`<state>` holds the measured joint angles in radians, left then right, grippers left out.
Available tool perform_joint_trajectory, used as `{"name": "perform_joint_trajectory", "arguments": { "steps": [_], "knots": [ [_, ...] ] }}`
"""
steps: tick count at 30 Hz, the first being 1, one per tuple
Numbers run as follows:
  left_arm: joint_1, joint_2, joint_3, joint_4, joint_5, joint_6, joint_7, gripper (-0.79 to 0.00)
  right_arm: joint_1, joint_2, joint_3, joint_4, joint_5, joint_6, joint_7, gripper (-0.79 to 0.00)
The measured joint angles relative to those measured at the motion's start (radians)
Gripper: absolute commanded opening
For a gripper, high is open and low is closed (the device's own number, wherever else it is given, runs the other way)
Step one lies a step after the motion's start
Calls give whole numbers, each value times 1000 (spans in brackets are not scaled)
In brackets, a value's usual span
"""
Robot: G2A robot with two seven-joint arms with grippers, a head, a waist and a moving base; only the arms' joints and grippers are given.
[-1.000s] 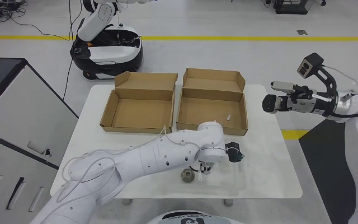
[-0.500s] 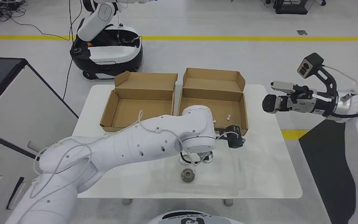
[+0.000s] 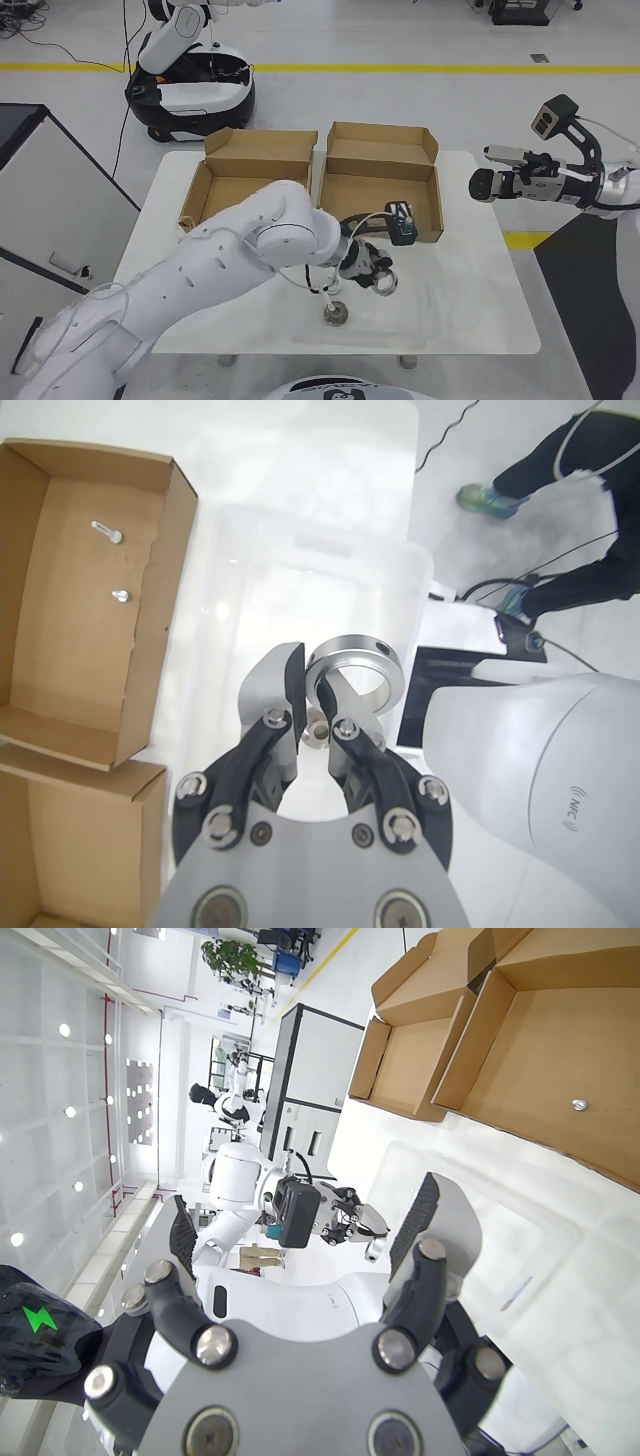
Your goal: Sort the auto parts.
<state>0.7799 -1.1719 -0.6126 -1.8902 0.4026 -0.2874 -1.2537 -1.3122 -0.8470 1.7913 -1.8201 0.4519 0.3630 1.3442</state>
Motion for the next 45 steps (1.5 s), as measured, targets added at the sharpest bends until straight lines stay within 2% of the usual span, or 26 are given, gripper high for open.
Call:
{"name": "perform_joint_trajectory", "arguments": {
  "steps": [9,18,27,39,45],
  "knots": [
    [207,68,-162,-2,-82,-200,133,-785,0,0,0,0,0,0,0,0],
    [323,102,-270,36,-217,-356,257,-785,0,0,0,0,0,0,0,0],
    [356,118,-308,39,-301,-445,280,-785,0,0,0,0,0,0,0,0],
    [358,118,-308,39,-302,-443,283,-785,0,0,0,0,0,0,0,0],
    [398,116,-327,56,-388,-487,433,-785,0,0,0,0,0,0,0,0]
  ]
}}
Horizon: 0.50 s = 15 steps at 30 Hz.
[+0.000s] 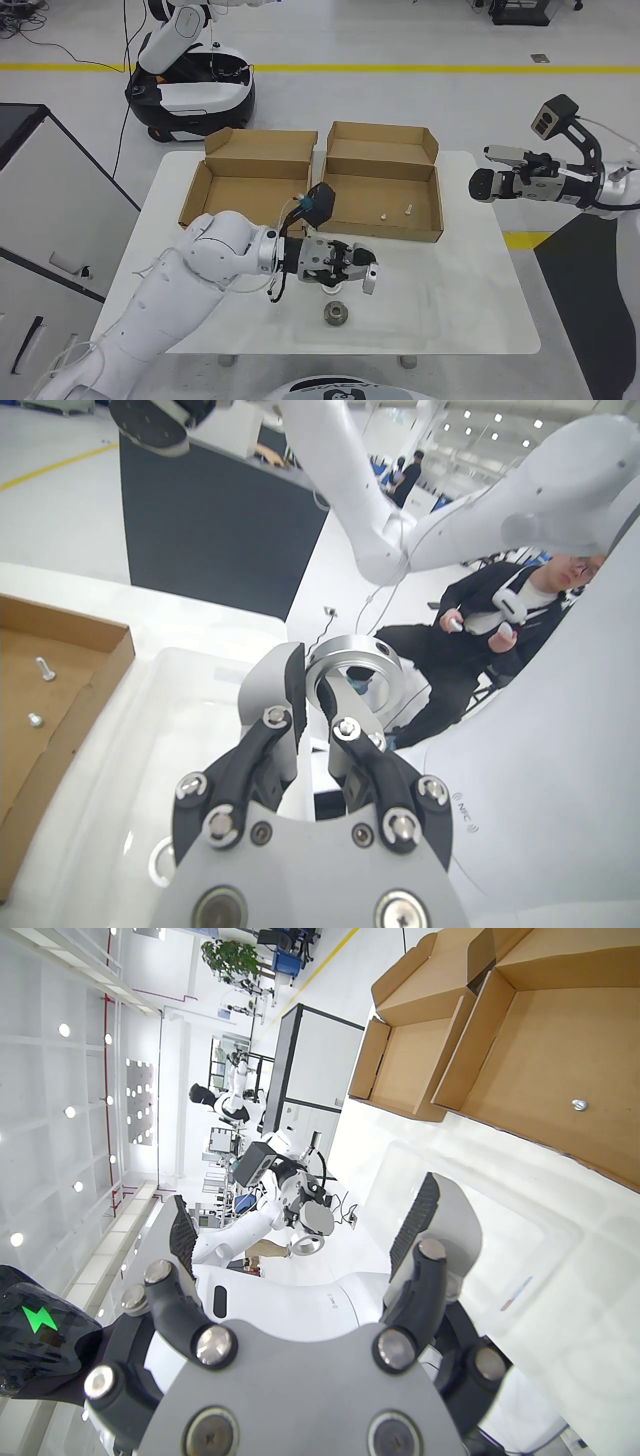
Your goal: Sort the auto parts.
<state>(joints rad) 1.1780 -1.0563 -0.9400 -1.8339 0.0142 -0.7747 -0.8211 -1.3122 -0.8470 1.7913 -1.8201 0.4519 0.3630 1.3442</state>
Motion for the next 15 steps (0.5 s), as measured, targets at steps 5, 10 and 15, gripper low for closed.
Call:
{"name": "perform_joint_trajectory", "arguments": {
  "steps": [5,10,15],
  "knots": [
    [23,-1,-16,28,-120,-106,90,-785,0,0,0,0,0,0,0,0],
    [25,0,-10,50,-275,-231,123,-785,0,0,0,0,0,0,0,0],
    [14,-5,-10,17,-447,-238,104,-785,0,0,0,0,0,0,0,0]
  ]
}}
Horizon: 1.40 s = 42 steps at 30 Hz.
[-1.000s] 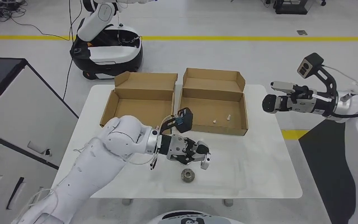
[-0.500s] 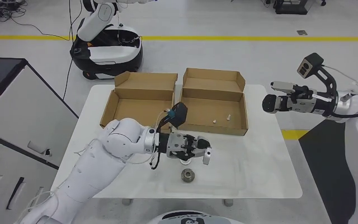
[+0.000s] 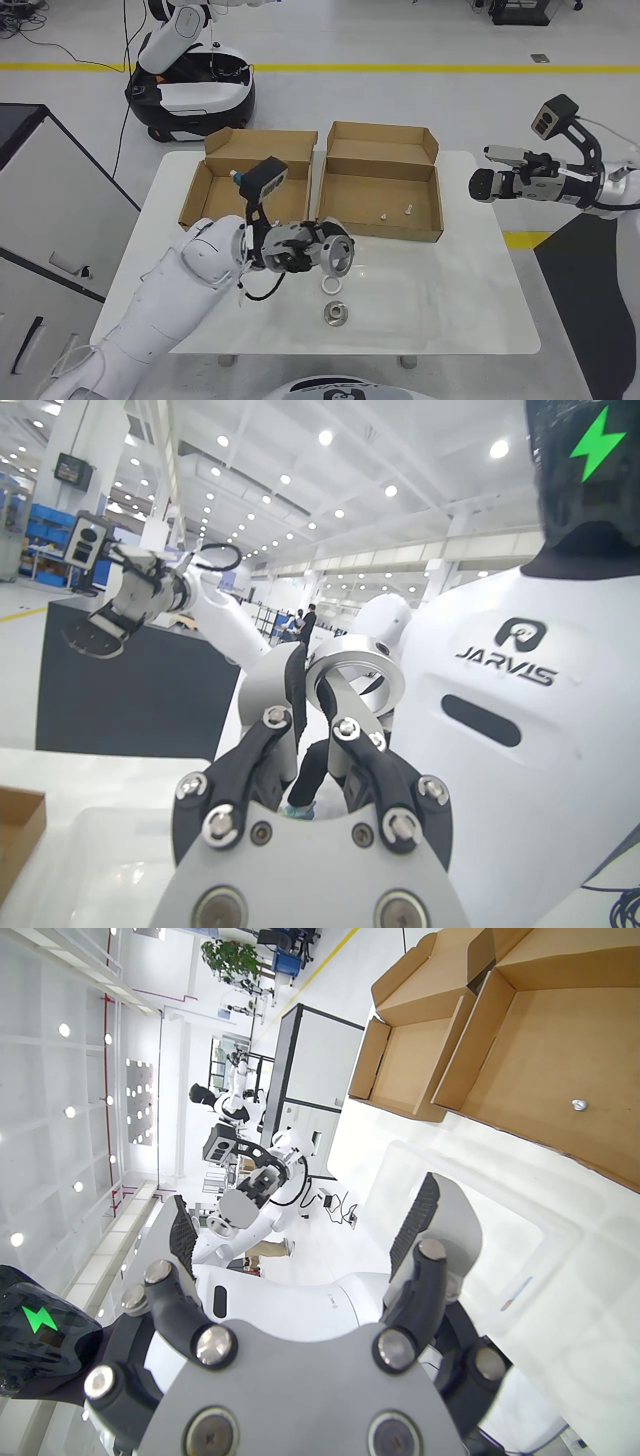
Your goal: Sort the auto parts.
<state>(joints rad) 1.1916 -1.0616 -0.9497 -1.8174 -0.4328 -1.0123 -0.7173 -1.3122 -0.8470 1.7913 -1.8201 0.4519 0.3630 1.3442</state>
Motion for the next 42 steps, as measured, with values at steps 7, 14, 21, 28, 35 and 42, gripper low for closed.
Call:
{"name": "perform_joint_trajectory", "arguments": {
  "steps": [7,14,21,28,35,42],
  "knots": [
    [21,-27,-42,-52,-260,0,-93,-785,0,0,0,0,0,0,0,0],
    [44,-52,-54,-70,-334,0,-91,-785,0,0,0,0,0,0,0,0],
    [63,-83,-78,-99,-454,0,-91,-785,0,0,0,0,0,0,0,0],
    [72,-105,-93,-85,-451,0,-91,-785,0,0,0,0,0,0,0,0],
    [69,-102,-96,-38,-319,0,-91,-785,0,0,0,0,0,0,0,0],
    [58,-81,-81,19,-163,0,-91,-785,0,0,0,0,0,0,0,0]
  ]
}}
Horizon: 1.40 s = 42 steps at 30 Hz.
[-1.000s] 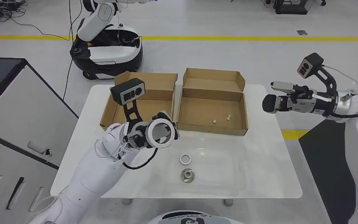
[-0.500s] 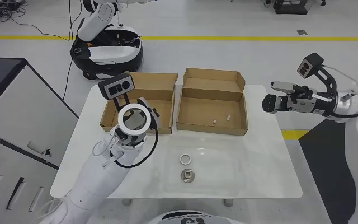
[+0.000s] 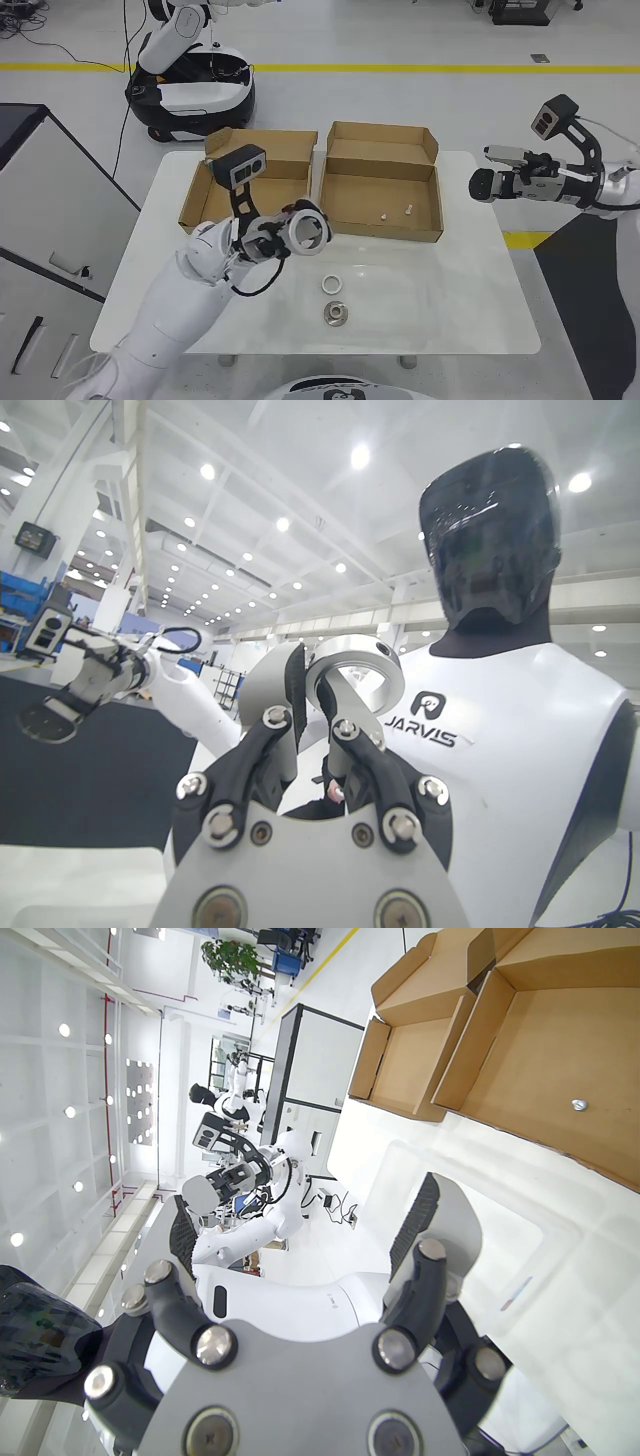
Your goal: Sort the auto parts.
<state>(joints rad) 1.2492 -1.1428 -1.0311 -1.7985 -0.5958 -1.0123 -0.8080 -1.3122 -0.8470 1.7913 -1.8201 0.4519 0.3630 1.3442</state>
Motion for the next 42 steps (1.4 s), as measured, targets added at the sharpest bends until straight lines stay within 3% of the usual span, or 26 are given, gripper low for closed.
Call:
{"name": "perform_joint_trajectory", "arguments": {
  "steps": [4,10,16,26,32,37,42],
  "knots": [
    [-3,11,8,8,25,0,0,-785,0,0,0,0,0,0,0,0],
    [-1,12,8,-27,-80,0,0,-785,0,0,0,0,0,0,0,0],
    [7,-2,-10,-79,-225,0,0,-785,0,0,0,0,0,0,0,0],
    [18,-27,-36,-115,-282,0,0,-785,0,0,0,0,0,0,0,0],
    [19,-29,-36,-86,-202,0,0,-785,0,0,0,0,0,0,0,0],
    [12,-10,-22,-13,-48,0,0,-785,0,0,0,0,0,0,0,0],
    [9,3,-6,8,-24,0,0,-785,0,0,0,0,0,0,0,0]
  ]
}}
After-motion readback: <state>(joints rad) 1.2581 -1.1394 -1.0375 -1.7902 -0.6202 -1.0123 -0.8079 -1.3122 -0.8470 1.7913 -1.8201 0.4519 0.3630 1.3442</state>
